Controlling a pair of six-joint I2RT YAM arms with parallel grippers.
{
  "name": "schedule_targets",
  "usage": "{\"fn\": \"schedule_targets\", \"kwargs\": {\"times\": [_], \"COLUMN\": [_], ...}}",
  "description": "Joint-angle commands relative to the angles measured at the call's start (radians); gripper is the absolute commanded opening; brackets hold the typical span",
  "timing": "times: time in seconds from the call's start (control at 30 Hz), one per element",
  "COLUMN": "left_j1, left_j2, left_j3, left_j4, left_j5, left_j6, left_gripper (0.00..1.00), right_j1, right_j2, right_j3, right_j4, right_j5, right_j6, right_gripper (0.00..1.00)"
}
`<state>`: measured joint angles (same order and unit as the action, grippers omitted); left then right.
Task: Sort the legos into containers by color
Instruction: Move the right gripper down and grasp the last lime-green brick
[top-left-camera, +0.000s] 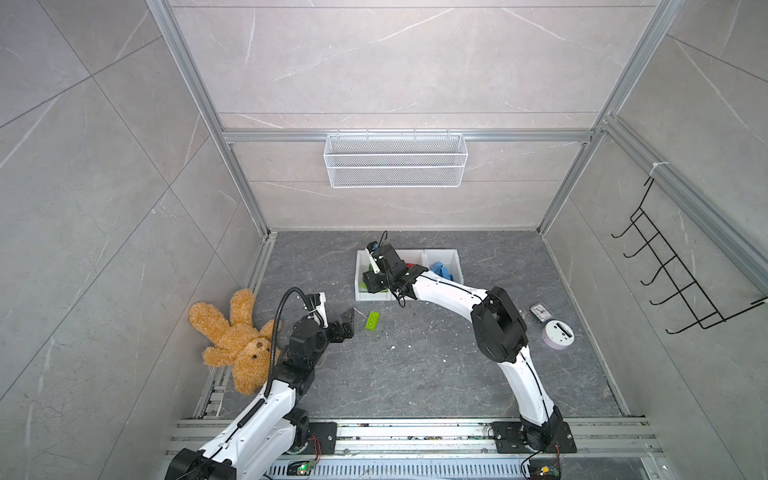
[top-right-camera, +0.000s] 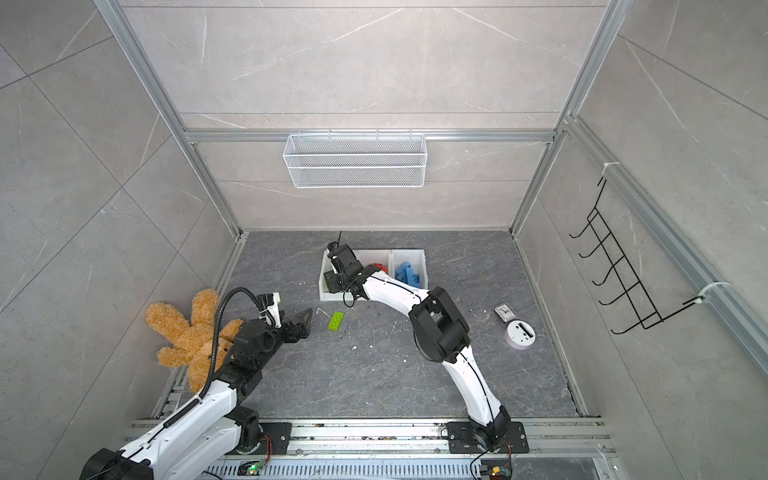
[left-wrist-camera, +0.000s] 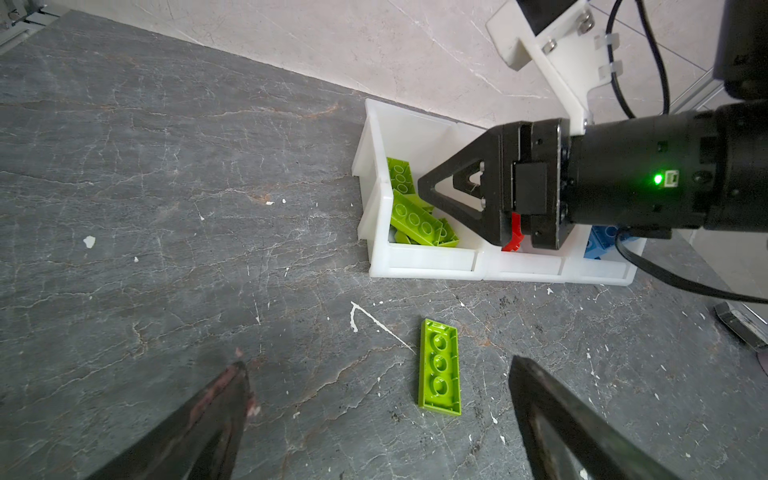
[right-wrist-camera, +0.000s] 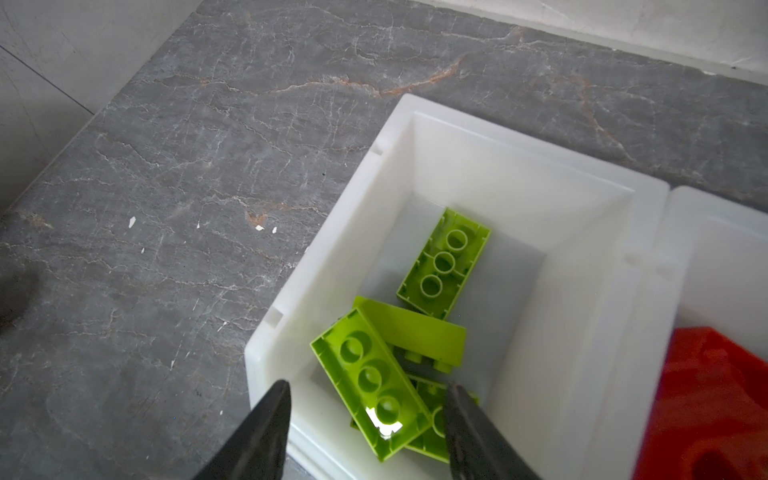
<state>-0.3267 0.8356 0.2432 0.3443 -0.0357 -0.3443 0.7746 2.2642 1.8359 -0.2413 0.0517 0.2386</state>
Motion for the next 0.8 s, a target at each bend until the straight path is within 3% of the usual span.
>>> {"fn": "schedule_targets", "kwargs": {"times": [0.0,0.2,0.4,0.6,0.77], "left_j1": [-0.002,-0.002,-0.002,-0.002,-0.002], "left_j2": [-0.019,-0.023,0.026,0.023,0.014], "left_j3": [0.001,0.001,0.016,0.014,0.015], "left_j4": [0.039,0.040,0.049,0.049,0.038], "left_j5": [-0.011,-0.005,0.009,-0.009,-0.017], "left_j6": [0.008,0.010,0.018,0.022,0.027], "left_gripper": [0.99,0.99,0.99,0.99,0.99], "right_j1": [0.010,0.030,0.101,0.154,0.169], "right_j2": [-0.138,-0.344,-0.485,-0.482,-0.384], "right_j3": [-0.084,-0.246,-0.523,-0.695,-0.650], "right_j4": [0.011,0.001,0.118,0.211,0.186], "right_j5": [-0.011,-0.002,0.014,-0.009,-0.028], "right_j6": [-0.009,-0.024,0.077,0.209,0.217], "right_gripper": [0.65,0.73,0.74,0.75,0.77]}}
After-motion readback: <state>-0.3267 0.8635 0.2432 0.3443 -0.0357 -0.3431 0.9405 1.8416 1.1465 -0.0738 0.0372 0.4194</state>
